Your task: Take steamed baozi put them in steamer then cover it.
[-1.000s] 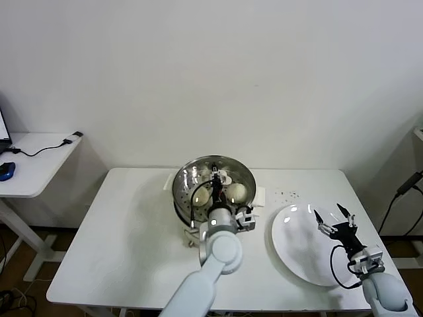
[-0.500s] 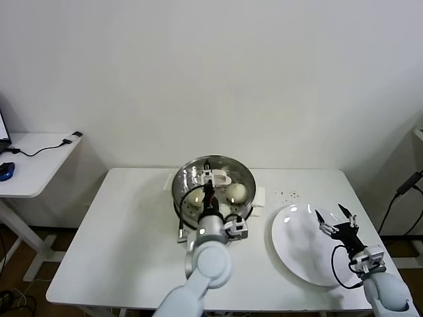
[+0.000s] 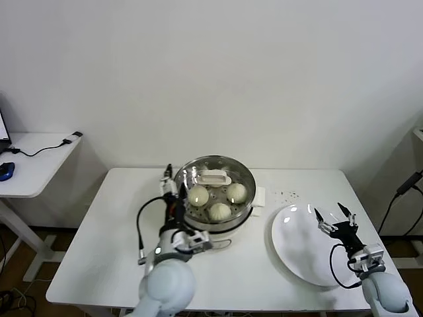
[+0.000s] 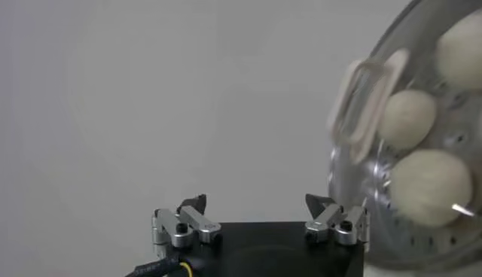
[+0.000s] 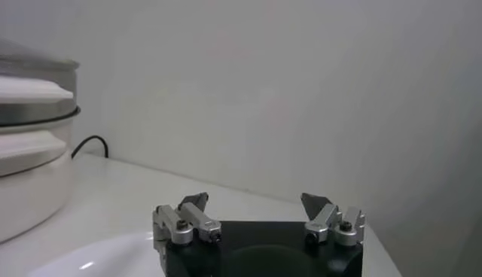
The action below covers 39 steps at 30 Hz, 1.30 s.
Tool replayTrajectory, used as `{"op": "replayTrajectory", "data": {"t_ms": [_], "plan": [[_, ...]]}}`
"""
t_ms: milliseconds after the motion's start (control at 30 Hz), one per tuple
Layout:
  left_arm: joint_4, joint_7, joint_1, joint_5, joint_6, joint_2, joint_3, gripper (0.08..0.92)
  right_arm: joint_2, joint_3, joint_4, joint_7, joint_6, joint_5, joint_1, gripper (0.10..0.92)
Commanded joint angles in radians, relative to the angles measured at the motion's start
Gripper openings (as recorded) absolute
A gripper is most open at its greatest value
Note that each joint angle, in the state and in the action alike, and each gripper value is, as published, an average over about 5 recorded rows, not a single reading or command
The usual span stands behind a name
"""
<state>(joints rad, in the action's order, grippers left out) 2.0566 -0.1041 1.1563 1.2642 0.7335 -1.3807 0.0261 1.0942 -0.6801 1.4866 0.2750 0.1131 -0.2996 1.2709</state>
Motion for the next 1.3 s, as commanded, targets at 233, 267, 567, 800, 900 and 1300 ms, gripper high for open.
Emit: {"op": "replayTrajectory", "data": {"t_ms": [233, 267, 567, 800, 900, 1300], "plan": [[0.104, 0.234, 0.391, -1.250, -0.707, -0.014, 0.645, 0.823, 0.051, -0.011, 0.140, -0.023, -0.029, 0.015, 0.057, 0.823], [0.095, 0.219, 0.405, -1.302, -0.721, -0.024, 0.671, 0.823, 0.055, -0.012, 0.145, -0.022, -0.029, 0.015, 0.062, 0.823], [-0.008, 0.124, 0.452, -1.447, -0.773, -0.054, 0.748, 0.823, 0.086, -0.020, 0.181, -0.009, -0.041, -0.008, 0.113, 0.823], [-0.030, 0.096, 0.450, -1.419, -0.781, -0.061, 0.713, 0.823, 0.111, -0.050, 0.205, 0.008, -0.037, -0.052, 0.148, 0.823], [-0.033, 0.089, 0.449, -1.400, -0.785, -0.065, 0.708, 0.823, 0.112, -0.059, 0.211, 0.012, -0.036, -0.061, 0.159, 0.823], [-0.015, 0.063, 0.432, -1.343, -0.778, -0.087, 0.692, 0.823, 0.122, -0.072, 0.207, 0.021, -0.029, -0.062, 0.161, 0.823]]}}
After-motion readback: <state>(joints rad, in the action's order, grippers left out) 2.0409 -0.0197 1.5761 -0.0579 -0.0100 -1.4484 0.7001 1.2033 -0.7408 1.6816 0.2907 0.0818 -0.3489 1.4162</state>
